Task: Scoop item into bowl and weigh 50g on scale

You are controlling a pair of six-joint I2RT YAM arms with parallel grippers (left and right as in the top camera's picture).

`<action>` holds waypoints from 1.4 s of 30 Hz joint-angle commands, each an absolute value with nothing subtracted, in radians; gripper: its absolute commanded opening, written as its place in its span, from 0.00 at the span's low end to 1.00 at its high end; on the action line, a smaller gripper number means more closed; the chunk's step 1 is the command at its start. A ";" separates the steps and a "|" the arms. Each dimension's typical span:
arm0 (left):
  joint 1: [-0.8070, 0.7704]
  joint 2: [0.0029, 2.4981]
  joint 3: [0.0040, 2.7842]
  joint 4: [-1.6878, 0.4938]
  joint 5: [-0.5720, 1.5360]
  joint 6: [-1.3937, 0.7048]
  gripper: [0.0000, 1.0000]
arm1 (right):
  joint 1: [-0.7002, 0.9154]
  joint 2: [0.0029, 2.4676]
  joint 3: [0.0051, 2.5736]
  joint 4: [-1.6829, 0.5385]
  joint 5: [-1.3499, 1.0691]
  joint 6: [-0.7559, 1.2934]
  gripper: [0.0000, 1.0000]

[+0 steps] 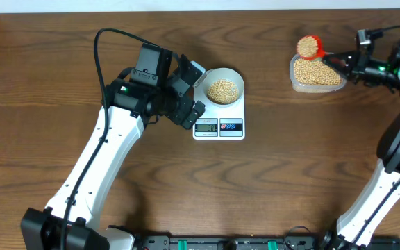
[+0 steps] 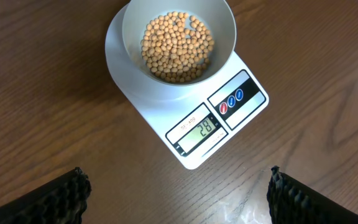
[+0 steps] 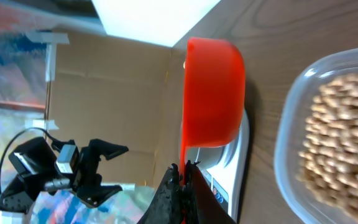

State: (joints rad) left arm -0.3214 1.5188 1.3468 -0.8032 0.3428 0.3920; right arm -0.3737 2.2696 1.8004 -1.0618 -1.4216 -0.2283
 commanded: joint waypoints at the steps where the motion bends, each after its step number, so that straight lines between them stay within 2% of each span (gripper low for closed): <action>1: -0.320 1.530 1.339 -0.802 0.358 0.387 0.93 | -0.326 2.278 1.799 -1.063 -1.470 -0.241 0.01; 21: -0.320 1.530 1.339 -0.802 0.358 0.387 0.93 | -0.101 2.277 1.799 -1.063 -1.445 -0.244 0.01; 42: -0.320 1.530 1.339 -0.802 0.358 0.387 0.93 | -0.003 2.138 1.800 -1.074 -1.273 -0.232 0.01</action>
State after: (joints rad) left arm -0.3214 1.5188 1.3468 -0.8032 0.3428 0.3920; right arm -0.0246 2.1715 1.7985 -1.0710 -1.2629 -0.2276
